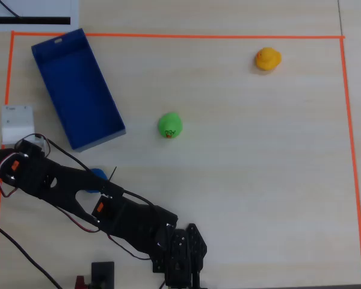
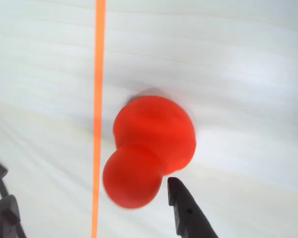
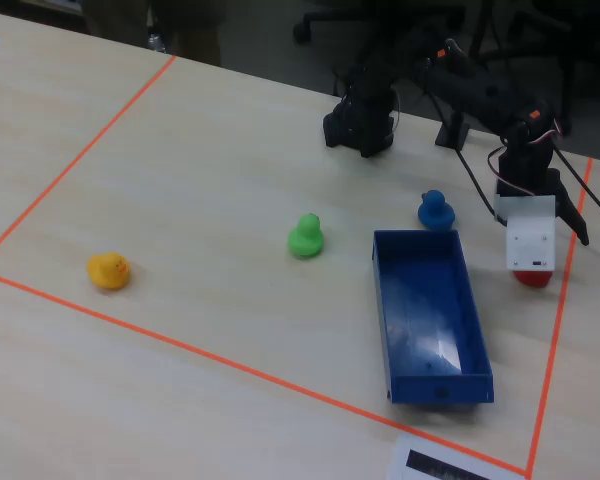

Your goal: Grasp red duck and put it into box.

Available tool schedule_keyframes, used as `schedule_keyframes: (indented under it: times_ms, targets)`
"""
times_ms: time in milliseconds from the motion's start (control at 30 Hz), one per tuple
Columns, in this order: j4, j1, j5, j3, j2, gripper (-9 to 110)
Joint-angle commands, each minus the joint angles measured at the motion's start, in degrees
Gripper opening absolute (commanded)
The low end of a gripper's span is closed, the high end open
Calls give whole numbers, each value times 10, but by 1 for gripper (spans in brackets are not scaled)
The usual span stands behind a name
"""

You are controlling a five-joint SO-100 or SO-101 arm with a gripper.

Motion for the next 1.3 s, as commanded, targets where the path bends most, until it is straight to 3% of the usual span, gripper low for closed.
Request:
schedule_keyframes:
  times_ms: [0,300,600,767,1033,1267]
  targets:
    - [-21,-1,-7,-31,-1,37]
    - [-21,2,-17,-39,-12,34]
    - [-18,1,-17,-43,-40,0]
    - [25,4,-1,-79,-37,0]
    - [186,87,-45,-359,27,0]
    - [133,220,-135,-371,36,0]
